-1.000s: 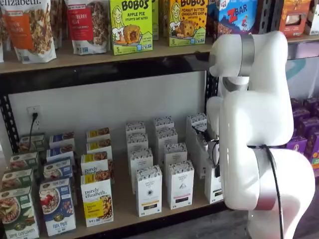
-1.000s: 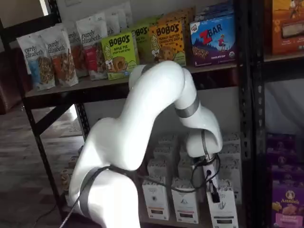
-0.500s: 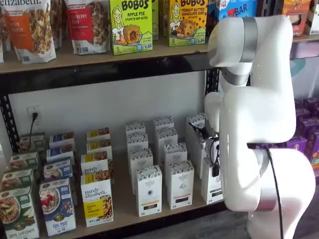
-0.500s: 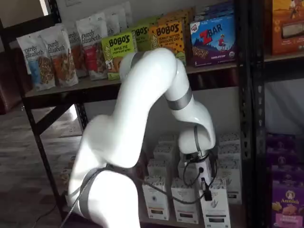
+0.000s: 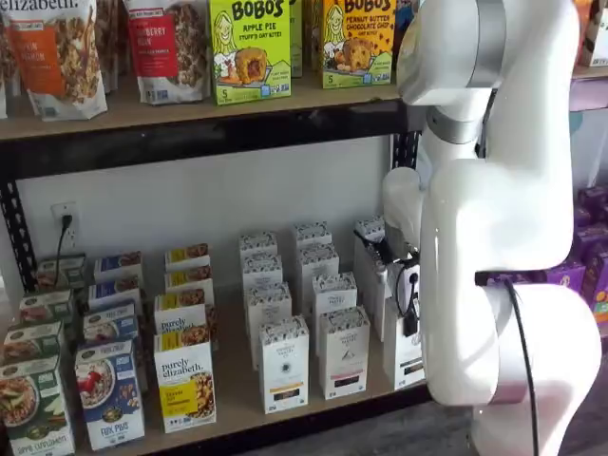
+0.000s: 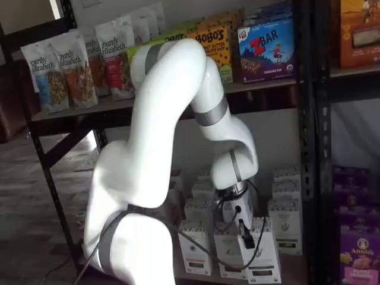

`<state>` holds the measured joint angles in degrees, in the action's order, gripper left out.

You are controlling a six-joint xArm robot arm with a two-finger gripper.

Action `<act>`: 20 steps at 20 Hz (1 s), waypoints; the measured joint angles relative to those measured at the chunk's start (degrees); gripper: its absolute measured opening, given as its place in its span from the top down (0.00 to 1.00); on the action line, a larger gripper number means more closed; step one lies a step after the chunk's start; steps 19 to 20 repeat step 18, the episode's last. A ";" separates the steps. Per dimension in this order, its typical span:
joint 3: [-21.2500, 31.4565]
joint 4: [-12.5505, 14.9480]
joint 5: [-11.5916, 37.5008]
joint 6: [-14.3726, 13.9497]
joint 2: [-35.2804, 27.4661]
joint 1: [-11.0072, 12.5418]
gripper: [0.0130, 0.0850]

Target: Pick up the white box with a green strip in the middle, on the bottom shelf, the sixth box from the left

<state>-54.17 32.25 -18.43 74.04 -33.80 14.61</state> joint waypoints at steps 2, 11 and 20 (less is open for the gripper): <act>2.01 1.59 0.10 -1.72 1.96 -0.22 0.50; 12.38 -8.79 -4.54 5.82 16.77 -3.08 0.50; 12.99 -16.71 -12.82 12.05 25.04 -4.91 0.50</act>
